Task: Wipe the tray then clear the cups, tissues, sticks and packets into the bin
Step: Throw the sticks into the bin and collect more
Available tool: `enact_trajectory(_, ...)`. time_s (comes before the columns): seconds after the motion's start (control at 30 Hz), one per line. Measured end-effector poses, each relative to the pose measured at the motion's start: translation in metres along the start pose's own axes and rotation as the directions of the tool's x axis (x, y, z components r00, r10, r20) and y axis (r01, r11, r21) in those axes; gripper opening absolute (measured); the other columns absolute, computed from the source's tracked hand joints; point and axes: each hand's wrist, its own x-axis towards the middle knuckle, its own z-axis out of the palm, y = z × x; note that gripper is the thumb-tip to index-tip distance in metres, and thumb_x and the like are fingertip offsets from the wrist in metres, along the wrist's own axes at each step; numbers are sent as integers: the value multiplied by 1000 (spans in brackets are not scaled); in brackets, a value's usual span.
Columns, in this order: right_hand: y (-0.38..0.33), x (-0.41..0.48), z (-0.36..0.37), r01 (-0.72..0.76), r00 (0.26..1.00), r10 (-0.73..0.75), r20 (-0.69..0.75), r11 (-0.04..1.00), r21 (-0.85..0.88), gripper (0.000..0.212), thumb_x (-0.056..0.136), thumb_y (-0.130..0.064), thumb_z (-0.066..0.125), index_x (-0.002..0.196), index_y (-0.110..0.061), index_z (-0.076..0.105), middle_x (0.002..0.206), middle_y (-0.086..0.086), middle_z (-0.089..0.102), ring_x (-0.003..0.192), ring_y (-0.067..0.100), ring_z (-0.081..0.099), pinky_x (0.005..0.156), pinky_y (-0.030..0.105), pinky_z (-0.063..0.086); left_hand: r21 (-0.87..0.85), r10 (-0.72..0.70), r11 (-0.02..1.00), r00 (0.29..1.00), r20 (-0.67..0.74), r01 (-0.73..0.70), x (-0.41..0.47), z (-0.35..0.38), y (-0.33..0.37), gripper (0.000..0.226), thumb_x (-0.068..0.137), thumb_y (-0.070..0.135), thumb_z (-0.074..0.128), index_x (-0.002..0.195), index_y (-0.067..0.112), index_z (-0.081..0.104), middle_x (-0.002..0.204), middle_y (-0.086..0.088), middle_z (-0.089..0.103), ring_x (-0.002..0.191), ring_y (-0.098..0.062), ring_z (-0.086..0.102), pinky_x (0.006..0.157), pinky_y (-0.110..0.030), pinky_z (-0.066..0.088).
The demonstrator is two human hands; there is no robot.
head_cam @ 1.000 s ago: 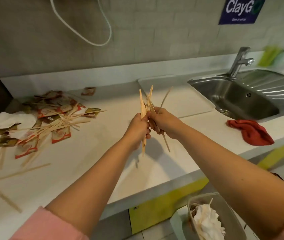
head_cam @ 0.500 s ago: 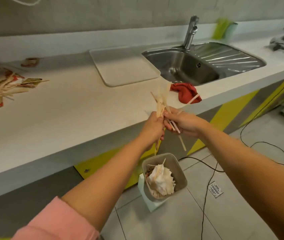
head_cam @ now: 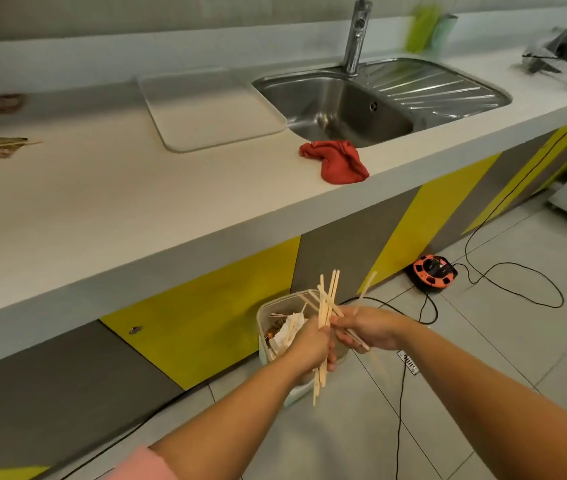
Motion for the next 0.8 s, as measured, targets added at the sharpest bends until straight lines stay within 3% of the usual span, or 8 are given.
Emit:
enact_trajectory(0.13, 28, 35, 5, -204, 969, 196, -149, 978, -44, 21, 97, -15, 45, 76, -14, 47, 42, -5, 44, 36, 7, 31, 39, 17, 21, -89, -258, 963, 965, -45, 253, 23, -7, -27, 22, 99, 6, 24, 94, 11, 45, 64, -5, 41, 49, -12, 34, 42, -21, 31)
enact_trajectory(0.2, 39, 52, 6, -292, 939, 284, -193, 956, -16, 21, 94, -10, 46, 73, -13, 44, 38, -4, 43, 32, 7, 29, 39, 16, 19, -146, -342, 933, 936, -77, 329, 36, -12, -40, 19, 98, 4, 24, 100, 8, 43, 63, -5, 40, 49, -12, 32, 41, -19, 29)
enact_trajectory(0.37, 48, 86, 3, -404, 878, 415, -239, 910, 98, 23, 95, -4, 41, 73, -11, 38, 42, 2, 43, 32, 7, 28, 33, 11, 17, -254, -462, 871, 877, -134, 420, 65, -28, -55, 26, 96, 0, 20, 108, 6, 43, 59, -6, 39, 47, -12, 31, 35, -12, 31)
enact_trajectory(0.5, 42, 102, 1, -412, 863, 444, -240, 895, 172, 23, 96, 0, 37, 74, -6, 40, 38, 5, 53, 30, 8, 40, 31, 13, 29, -260, -477, 864, 867, -146, 431, 80, -36, -52, 35, 97, -1, 22, 125, 1, 43, 62, -10, 49, 44, -15, 42, 36, -16, 39)
enact_trajectory(0.57, 36, 106, 0, -370, 869, 426, -251, 897, 240, 23, 97, -1, 39, 75, -5, 44, 57, 10, 57, 47, 14, 53, 37, 20, 43, -247, -448, 880, 881, -153, 405, 84, -40, -47, 39, 98, 2, 25, 135, 0, 38, 82, -15, 59, 51, -16, 55, 46, -24, 48)
enact_trajectory(0.67, 34, 118, -4, -356, 878, 431, -209, 879, 317, 20, 98, -9, 41, 80, -7, 50, 84, 13, 54, 68, 22, 54, 51, 29, 52, -250, -429, 889, 889, -161, 384, 89, -43, -41, 38, 98, 11, 34, 133, 4, 46, 120, -14, 56, 81, -20, 57, 71, -34, 43)
enact_trajectory(0.73, 35, 123, -6, -410, 869, 454, -195, 884, 226, 16, 99, -19, 41, 96, -8, 52, 106, 17, 52, 77, 26, 55, 66, 36, 49, -259, -428, 887, 892, -148, 383, 90, -45, -38, 39, 96, 15, 38, 133, 7, 47, 128, -12, 54, 91, -23, 53, 83, -36, 40)
enact_trajectory(0.8, 41, 129, -9, -438, 864, 453, -218, 891, 115, 33, 97, -27, 42, 124, -8, 49, 131, 18, 47, 96, 30, 55, 70, 36, 47, -237, -423, 894, 892, -161, 381, 86, -48, -33, 38, 98, 14, 35, 134, 5, 45, 121, -9, 53, 97, -23, 47, 93, -37, 36)
